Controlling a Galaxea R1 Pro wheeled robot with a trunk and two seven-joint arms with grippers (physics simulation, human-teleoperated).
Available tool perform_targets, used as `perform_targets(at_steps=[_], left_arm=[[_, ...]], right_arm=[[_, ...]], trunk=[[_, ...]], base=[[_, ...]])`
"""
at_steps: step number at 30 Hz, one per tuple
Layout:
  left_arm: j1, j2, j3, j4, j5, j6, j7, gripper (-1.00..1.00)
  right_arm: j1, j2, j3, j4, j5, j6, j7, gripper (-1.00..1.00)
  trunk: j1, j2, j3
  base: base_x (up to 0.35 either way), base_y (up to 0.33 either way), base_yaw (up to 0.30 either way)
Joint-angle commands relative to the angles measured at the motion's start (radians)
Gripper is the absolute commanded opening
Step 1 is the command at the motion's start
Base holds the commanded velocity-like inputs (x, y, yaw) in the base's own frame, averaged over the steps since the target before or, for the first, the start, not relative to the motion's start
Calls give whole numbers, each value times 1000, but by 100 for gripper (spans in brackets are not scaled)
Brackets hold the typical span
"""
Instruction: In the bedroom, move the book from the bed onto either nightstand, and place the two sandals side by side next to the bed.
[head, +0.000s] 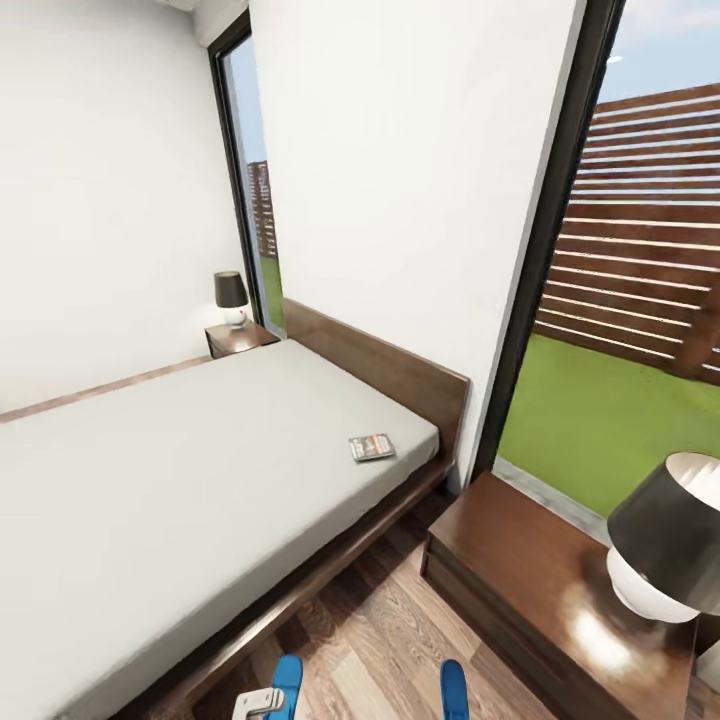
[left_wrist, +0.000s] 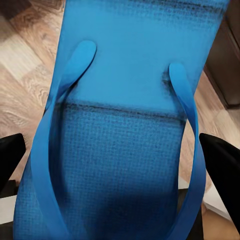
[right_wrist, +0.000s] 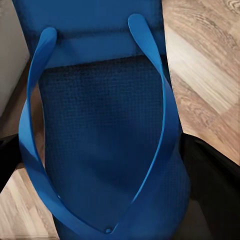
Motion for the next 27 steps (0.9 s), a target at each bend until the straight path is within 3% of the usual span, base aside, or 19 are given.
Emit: perform_targets(at_steps=[1,27], left_arm=[[-1,0,-8,1,10,1,-2,-100],[-1,0,-8,1,10,1,-2,-100]], right_arm=[[-1,-1,8,0,-8,-2,3,-100],[-1,-1,8,0,-8,-2,3,-100]], trunk=[[1,-2,-2],[1,-2,-2]], base=[[0,0,286],[0,0,286]])
